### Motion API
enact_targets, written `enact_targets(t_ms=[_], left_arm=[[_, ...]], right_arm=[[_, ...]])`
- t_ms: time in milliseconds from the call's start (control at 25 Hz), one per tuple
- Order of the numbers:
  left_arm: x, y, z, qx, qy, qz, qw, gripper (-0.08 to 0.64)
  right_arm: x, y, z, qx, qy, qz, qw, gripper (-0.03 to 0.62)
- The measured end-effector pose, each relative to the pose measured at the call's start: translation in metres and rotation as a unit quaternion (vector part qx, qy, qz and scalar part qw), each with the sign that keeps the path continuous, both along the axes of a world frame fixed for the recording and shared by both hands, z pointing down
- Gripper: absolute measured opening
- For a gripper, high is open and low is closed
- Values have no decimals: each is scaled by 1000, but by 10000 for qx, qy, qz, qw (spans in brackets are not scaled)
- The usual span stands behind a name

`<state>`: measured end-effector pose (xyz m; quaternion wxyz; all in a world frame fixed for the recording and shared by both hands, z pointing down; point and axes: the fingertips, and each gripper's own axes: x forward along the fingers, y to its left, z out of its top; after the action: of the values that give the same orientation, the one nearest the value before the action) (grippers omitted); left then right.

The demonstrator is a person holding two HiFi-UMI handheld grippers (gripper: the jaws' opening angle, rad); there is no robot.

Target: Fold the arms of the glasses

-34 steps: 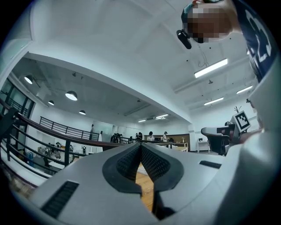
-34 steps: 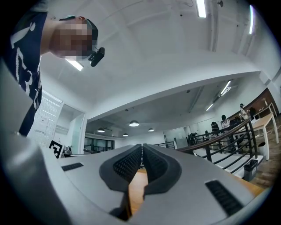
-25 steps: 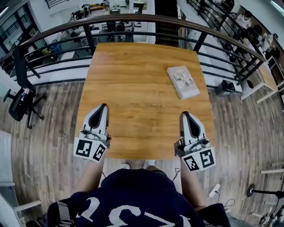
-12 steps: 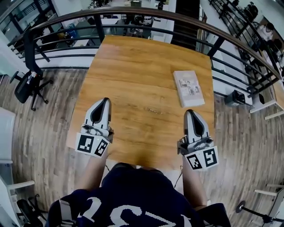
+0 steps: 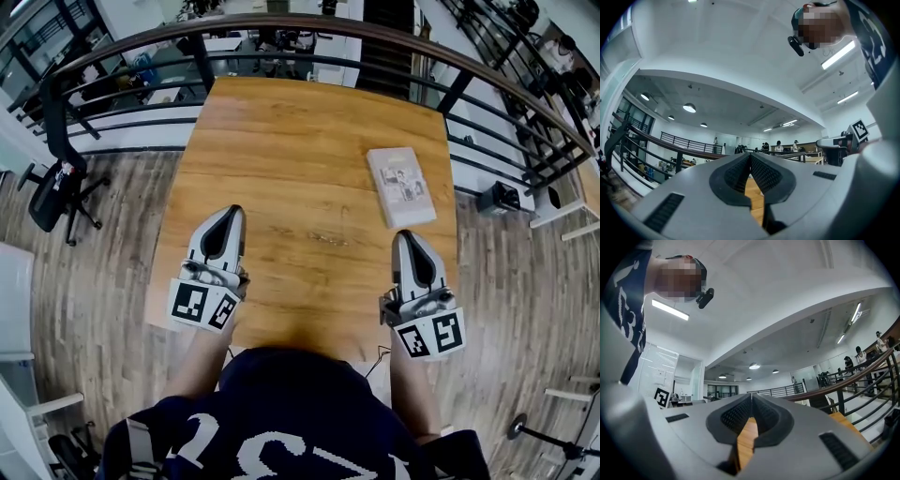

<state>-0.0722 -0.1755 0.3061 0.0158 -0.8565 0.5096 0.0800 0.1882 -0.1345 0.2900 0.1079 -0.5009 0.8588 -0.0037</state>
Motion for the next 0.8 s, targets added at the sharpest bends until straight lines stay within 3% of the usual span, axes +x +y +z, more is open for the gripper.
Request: enact_targets(t_ms=[280, 480, 680, 800], left_arm=[[1, -17, 28, -230, 65, 90, 9997, 15], [3, -27, 54, -478, 24, 159, 9987, 15], [5, -32, 74, -669, -44, 178, 9976, 15], [5, -33, 84, -763, -95, 182, 9969, 15]], right_arm=[[-10, -15, 34, -345, 444, -35, 9984, 28], [-24, -29, 92, -922, 1260, -253, 9874, 29], [-51, -41, 178, -1726, 2281, -768, 9551, 29], [-68, -49, 234, -2325, 2818, -1135, 9240, 31]])
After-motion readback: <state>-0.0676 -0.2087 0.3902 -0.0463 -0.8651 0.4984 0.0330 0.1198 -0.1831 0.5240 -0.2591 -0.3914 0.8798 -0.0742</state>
